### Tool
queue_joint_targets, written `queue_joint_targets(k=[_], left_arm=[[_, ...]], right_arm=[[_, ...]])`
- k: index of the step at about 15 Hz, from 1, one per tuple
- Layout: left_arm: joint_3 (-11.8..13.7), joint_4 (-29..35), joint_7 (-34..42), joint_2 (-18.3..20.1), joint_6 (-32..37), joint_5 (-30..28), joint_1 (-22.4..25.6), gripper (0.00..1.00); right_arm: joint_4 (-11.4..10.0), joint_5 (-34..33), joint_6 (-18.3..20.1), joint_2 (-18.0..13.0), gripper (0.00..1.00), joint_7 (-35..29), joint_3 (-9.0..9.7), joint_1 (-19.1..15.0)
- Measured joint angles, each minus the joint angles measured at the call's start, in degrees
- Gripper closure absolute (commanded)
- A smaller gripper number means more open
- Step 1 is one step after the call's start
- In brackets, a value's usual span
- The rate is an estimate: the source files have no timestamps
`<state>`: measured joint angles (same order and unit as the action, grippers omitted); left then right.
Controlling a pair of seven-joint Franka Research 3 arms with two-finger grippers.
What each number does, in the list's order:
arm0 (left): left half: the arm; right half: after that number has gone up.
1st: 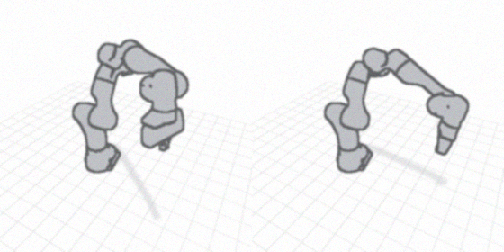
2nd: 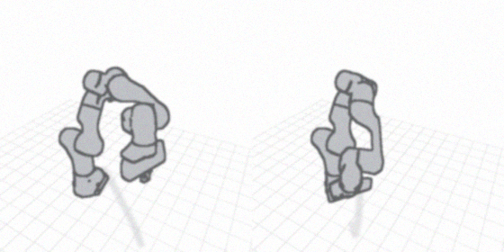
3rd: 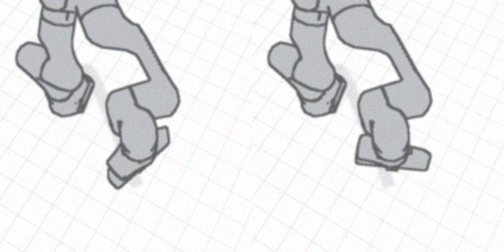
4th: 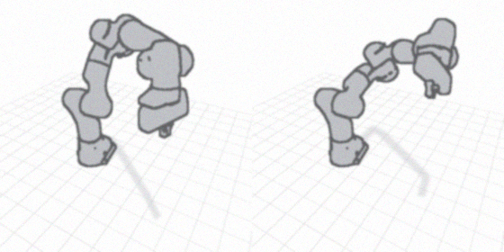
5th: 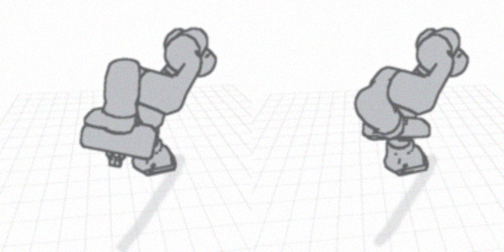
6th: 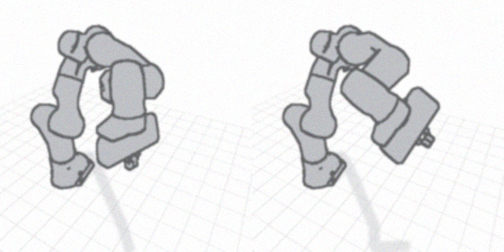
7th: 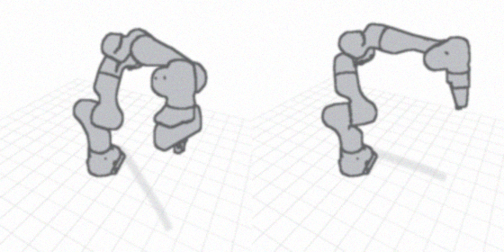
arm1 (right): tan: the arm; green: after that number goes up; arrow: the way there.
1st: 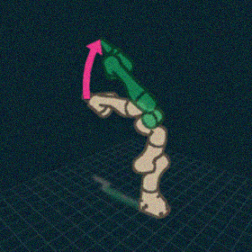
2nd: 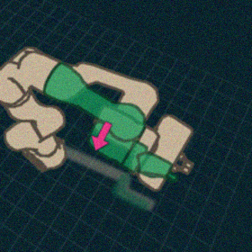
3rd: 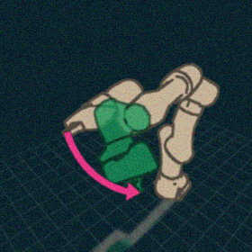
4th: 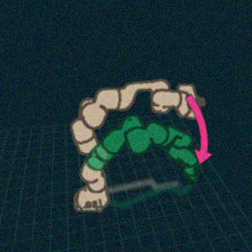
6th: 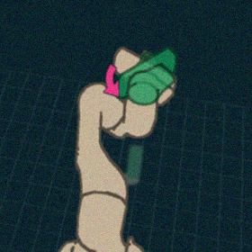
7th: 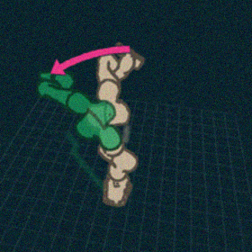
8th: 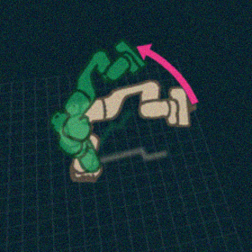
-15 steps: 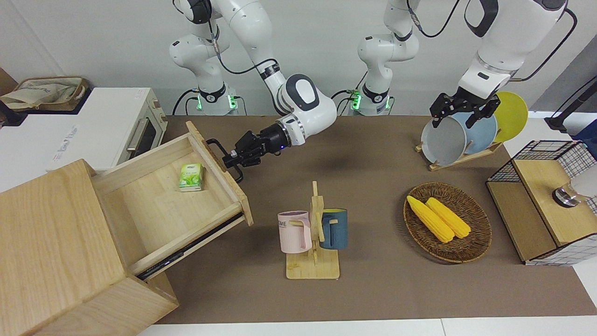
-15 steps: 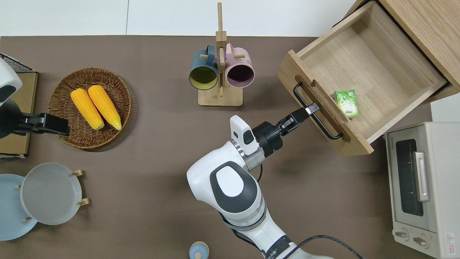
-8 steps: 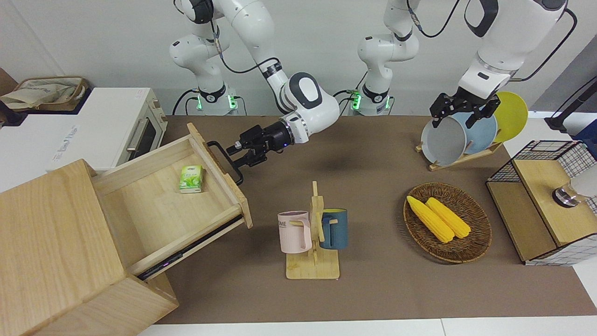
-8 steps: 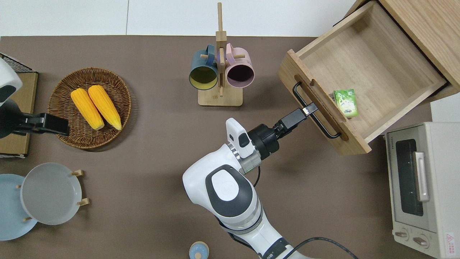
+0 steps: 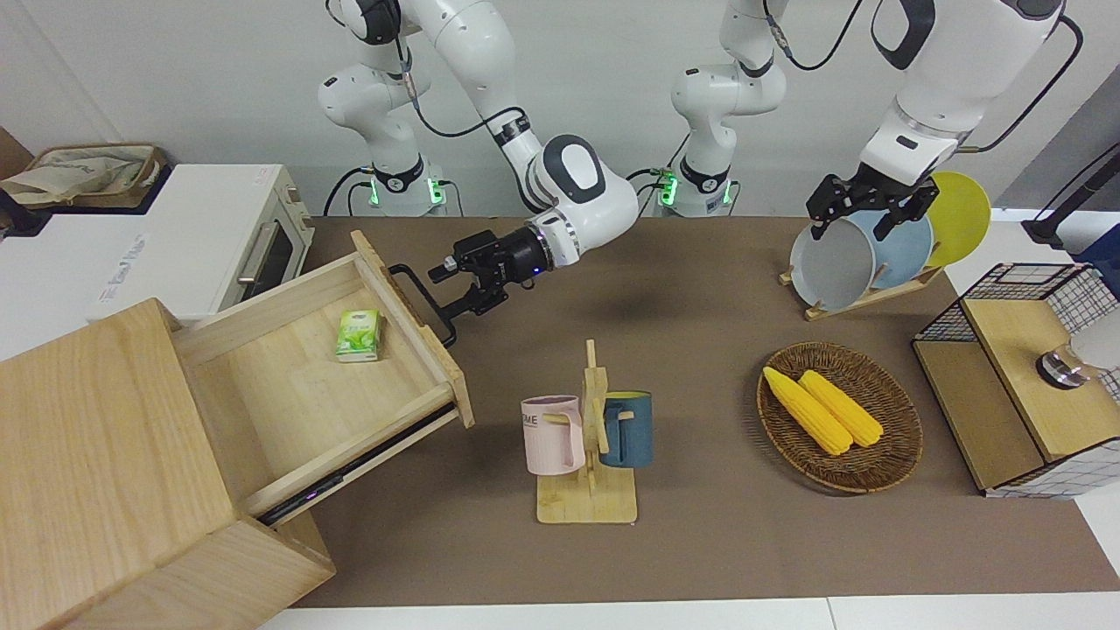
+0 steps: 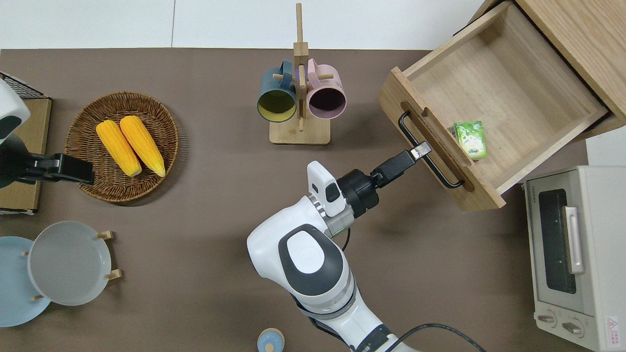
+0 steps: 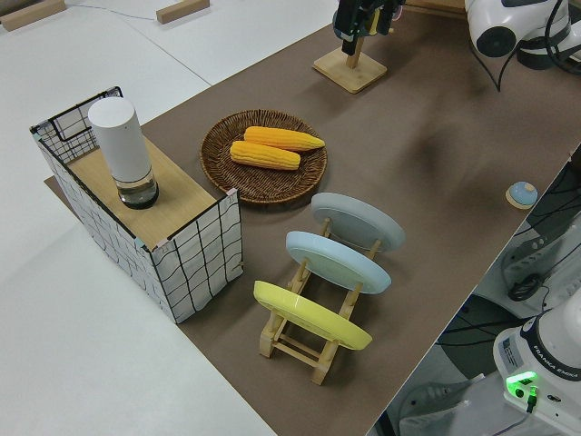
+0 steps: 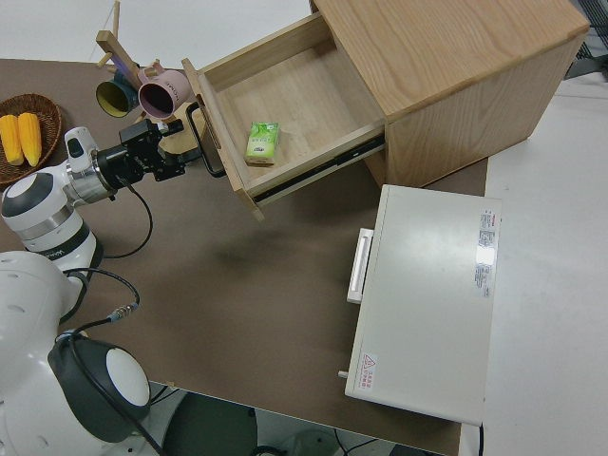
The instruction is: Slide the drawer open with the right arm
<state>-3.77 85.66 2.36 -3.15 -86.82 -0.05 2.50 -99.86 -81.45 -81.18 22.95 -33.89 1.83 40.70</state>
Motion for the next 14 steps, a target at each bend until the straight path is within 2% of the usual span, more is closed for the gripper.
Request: queue_joint_targets(k=[3, 11, 14], left_arm=[[0.0, 0.0, 0.0, 0.0, 0.0, 0.0, 0.0, 0.01], [0.0, 0.0, 0.0, 0.0, 0.0, 0.0, 0.0, 0.01], [0.0, 0.0, 0.0, 0.0, 0.0, 0.0, 0.0, 0.01]], right_arm=[[2.5, 4.3, 0.0, 0.0, 0.015, -0.3, 0.04, 1.4], [17.1, 25.2, 0.0, -0.4, 0.015, -0.2, -0.03, 2.3], [21.7, 34.4, 0.1, -2.0, 0.017, -0.1, -0.97, 1.9]])
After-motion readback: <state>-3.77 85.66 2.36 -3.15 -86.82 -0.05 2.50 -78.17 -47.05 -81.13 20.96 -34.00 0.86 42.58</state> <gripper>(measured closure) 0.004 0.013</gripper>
